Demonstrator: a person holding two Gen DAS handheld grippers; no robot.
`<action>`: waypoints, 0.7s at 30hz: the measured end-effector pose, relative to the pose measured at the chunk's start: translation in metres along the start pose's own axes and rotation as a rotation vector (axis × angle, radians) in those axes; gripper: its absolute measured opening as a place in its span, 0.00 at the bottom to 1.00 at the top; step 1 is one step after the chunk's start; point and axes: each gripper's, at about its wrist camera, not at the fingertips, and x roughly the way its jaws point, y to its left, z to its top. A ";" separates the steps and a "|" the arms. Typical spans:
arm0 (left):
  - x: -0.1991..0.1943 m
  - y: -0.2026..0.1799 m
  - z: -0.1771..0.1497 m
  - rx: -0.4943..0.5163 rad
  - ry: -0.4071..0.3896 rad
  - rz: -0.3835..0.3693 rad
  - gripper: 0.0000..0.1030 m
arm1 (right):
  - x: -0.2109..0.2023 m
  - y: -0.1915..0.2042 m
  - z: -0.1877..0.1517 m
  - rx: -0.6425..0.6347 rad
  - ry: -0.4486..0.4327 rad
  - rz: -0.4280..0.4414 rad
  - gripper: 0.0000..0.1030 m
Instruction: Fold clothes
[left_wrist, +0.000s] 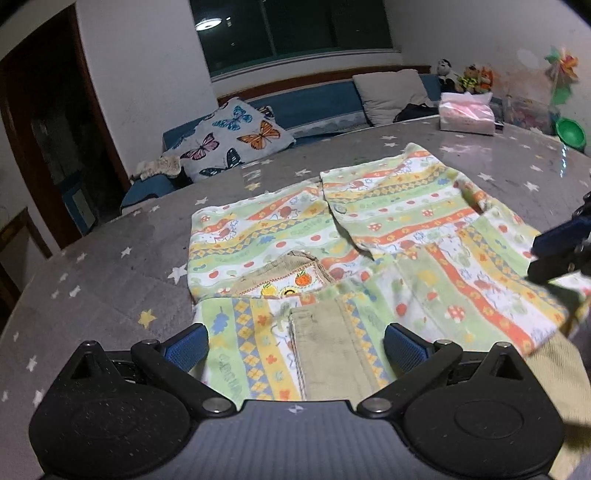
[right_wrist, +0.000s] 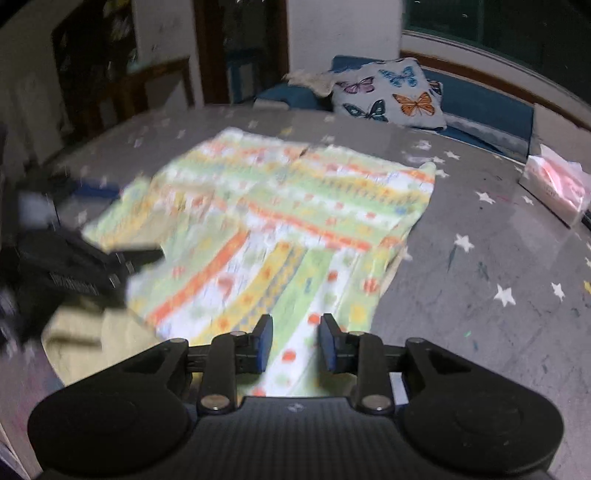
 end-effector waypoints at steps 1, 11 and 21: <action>-0.006 0.001 -0.002 0.015 -0.010 0.001 1.00 | -0.002 0.004 -0.002 -0.027 -0.004 -0.014 0.27; -0.063 -0.001 -0.041 0.327 -0.072 -0.055 0.91 | -0.014 0.035 -0.011 -0.202 -0.001 -0.019 0.40; -0.072 -0.047 -0.056 0.535 -0.200 -0.219 0.61 | -0.033 0.051 -0.025 -0.365 -0.009 -0.028 0.51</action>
